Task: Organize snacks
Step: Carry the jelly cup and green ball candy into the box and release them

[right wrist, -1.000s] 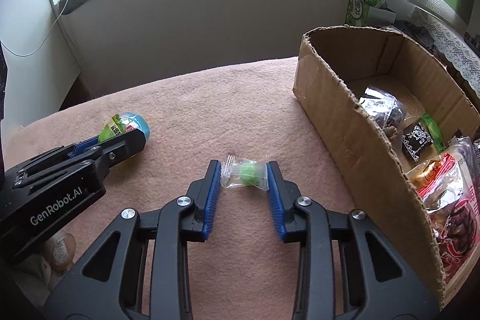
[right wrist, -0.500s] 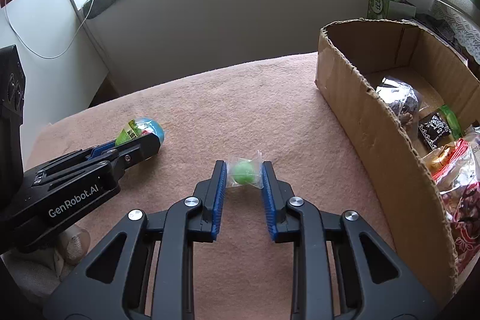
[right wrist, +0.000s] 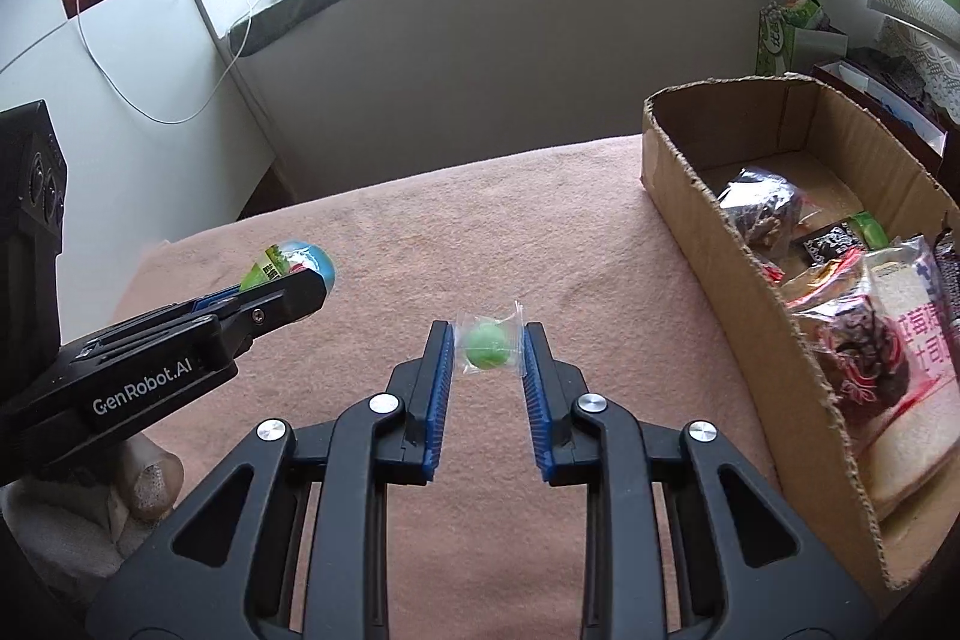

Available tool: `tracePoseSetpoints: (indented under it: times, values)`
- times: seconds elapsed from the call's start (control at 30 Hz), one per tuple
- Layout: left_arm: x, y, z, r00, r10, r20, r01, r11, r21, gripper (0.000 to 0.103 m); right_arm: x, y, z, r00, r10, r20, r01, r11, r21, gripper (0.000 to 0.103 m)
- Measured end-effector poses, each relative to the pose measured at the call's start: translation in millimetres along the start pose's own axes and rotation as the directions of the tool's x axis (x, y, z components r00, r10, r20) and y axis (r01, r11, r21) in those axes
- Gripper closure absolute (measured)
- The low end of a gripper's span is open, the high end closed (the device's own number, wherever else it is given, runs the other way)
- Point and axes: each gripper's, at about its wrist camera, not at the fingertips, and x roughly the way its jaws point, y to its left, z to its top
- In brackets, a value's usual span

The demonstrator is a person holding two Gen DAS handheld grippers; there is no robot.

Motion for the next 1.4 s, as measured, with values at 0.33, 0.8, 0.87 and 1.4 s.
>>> tracePoseSetpoints:
  times: [0.33, 0.8, 0.87, 1.4]
  values:
    - [-15, -56, 10, 0.997, -0.060, 0.042, 0.057, 0.997, 0.053, 0.080, -74, -37, 10, 0.995, 0.000, 0.099, 0.001, 1.000, -0.013, 0.079]
    - [14, -144, 39, 0.992, -0.124, 0.037, 0.119, 0.986, 0.116, 0.080, -94, -123, 65, 0.989, -0.061, 0.133, 0.060, 0.998, 0.010, 0.079]
    - [23, -154, 42, 0.992, -0.126, 0.028, 0.122, 0.985, 0.126, 0.080, -91, -135, 72, 0.990, -0.066, 0.127, 0.064, 0.998, 0.016, 0.079]
    - [76, -193, 65, 0.993, -0.113, -0.041, 0.118, 0.981, 0.153, 0.080, -49, -197, 115, 0.996, -0.069, 0.063, 0.066, 0.996, 0.053, 0.079]
